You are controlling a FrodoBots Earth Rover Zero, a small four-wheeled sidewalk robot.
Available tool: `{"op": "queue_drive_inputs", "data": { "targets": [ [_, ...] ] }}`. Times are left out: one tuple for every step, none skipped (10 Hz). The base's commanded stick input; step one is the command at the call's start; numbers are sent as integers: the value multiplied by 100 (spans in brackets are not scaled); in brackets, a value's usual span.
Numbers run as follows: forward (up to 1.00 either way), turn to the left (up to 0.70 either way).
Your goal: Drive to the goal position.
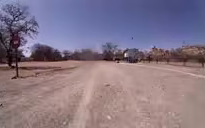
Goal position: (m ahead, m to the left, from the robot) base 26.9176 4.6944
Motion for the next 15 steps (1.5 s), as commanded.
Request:
{"op": "queue_drive_inputs", "data": {
  "targets": [
    [100, 0],
    [100, 0],
    [100, 0],
    [100, 0],
    [100, 0],
    [100, 0],
    [100, 0],
    [100, 0],
    [100, 0],
    [100, 0],
    [100, 0],
    [100, 0],
    [100, 0],
    [100, 0],
    [100, 0]
  ]
}}
